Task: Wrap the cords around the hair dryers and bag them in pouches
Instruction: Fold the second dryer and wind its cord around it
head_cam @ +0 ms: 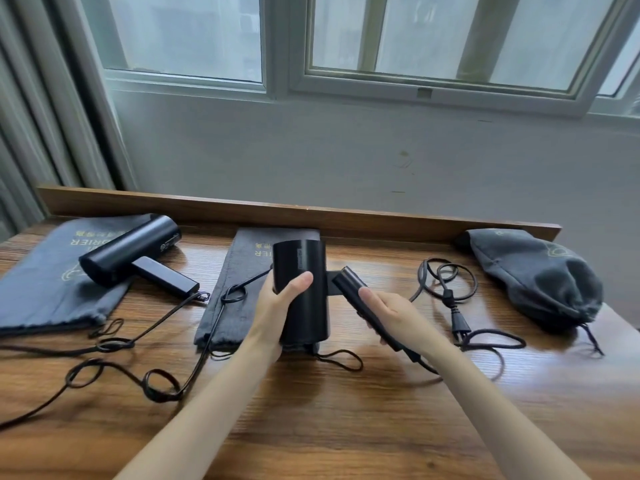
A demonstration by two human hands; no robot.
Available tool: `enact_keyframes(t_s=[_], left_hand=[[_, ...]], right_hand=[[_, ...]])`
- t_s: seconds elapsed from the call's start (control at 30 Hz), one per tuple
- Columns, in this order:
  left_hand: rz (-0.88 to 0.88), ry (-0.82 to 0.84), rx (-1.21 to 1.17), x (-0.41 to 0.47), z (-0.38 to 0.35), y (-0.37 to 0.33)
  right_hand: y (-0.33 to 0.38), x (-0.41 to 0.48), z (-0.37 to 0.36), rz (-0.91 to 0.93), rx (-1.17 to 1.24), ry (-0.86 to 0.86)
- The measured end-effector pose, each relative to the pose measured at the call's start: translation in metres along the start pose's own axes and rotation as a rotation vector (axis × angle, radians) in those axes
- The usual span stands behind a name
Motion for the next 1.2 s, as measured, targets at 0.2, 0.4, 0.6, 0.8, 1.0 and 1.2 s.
enact_keyframes(t_s=[0.2,0.4,0.6,0.8,1.0,1.2], left_hand=[[0.136,-0.125,-0.160,-0.005,-0.012,0.006],[0.085,-0.199,-0.130,-0.007,-0.016,-0.004],[-0.337,0.121,0.282,-0.004,-0.006,-0.015],[-1.304,0.194,1.210,-0.001,-0.012,-0.014],[-1.204,0.161,0.999,-0.002,-0.004,-0.020],[-0.706,-0.008,0.647,0.005,0.012,-0.020]], right_hand=[[0.007,-0.002,-0.019,-0.354,0.296,-0.042],[0.012,-0.004,-0.026,-0.149,0.375,-0.086],[0.008,0.000,-0.005,-0.339,0.584,0.064],[-0.003,0.002,0.002,-0.603,0.715,0.314],[-0.009,-0.011,0.030,-0.364,0.808,0.585],[-0.004,-0.015,0.106,0.028,0.439,0.292]])
Point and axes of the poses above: each hand's wrist, its own x-axis towards the middle knuckle, its own z-axis out of the back of the hand, y = z × x, the point moved 4 cm from there along x, towards the middle knuckle, and after that the axes turned 12 degrees about -y, right-handed, at the moved point
